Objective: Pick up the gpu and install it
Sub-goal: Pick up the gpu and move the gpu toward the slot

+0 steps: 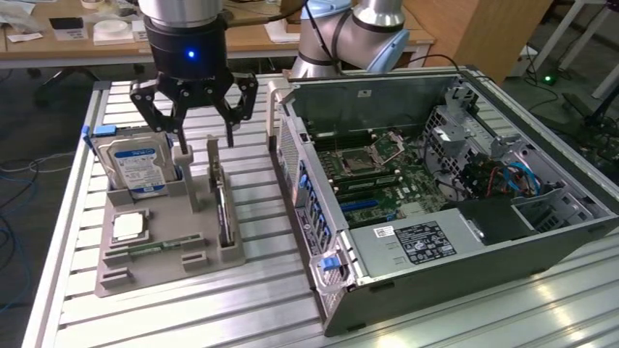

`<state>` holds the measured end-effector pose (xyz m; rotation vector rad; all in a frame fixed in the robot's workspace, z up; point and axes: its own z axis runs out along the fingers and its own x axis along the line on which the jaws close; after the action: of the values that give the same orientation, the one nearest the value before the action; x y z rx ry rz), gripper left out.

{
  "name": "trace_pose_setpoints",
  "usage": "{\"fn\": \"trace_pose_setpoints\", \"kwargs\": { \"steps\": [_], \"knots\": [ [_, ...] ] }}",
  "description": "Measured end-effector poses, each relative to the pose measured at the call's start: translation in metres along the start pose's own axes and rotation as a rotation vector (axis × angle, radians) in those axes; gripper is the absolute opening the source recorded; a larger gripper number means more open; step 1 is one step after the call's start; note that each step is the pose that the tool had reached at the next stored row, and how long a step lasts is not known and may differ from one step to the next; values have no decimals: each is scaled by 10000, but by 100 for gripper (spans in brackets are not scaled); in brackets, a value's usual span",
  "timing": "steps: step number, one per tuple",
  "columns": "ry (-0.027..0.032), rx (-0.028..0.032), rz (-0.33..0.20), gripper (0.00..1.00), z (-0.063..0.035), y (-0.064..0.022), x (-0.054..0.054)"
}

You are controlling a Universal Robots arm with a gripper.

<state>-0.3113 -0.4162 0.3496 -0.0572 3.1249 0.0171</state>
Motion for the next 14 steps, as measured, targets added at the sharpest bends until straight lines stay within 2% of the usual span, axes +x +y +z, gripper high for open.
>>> {"fn": "trace_pose_setpoints", "kwargs": {
  "steps": [4, 9, 14],
  "knots": [
    [0, 12, 1, 65, 72, 0, 2],
    [4, 91, -1, 65, 163, -2, 3],
    [5, 116, -1, 65, 254, -2, 5]
  ]
}}
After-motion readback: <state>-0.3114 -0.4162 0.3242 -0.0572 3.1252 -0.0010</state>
